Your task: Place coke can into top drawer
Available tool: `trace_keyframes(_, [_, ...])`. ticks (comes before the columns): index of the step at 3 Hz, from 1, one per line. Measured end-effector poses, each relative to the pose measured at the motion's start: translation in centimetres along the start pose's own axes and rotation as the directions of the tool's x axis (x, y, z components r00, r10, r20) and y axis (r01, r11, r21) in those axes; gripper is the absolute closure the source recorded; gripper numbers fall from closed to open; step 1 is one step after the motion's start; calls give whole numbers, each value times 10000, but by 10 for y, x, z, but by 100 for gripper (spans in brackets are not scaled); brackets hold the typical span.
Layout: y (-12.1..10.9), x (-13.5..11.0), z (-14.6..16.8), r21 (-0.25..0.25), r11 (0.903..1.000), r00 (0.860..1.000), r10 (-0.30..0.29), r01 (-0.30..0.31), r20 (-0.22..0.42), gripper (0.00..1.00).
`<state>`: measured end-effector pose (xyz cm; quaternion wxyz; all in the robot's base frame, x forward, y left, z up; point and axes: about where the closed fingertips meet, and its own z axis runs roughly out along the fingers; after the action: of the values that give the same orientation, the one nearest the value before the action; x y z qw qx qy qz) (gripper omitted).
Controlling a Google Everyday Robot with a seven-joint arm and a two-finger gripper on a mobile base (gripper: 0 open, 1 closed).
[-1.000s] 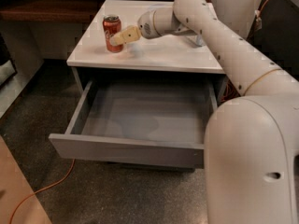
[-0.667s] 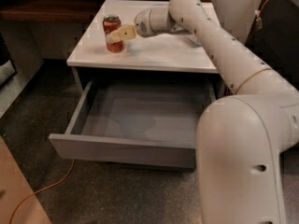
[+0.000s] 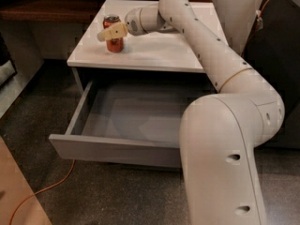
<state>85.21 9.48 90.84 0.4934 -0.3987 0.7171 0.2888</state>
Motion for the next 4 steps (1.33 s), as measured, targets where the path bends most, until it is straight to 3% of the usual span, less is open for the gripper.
trace_keyframes(2, [0,-3,-4,-4,9999,9998,-105,105,176,49])
trace_keyframes(3, [9,-9,-29,25,9991,9979,-420,419,499,78])
trace_keyframes(4, [24,-15,-61,97,9972,9929,-749,743,921,99])
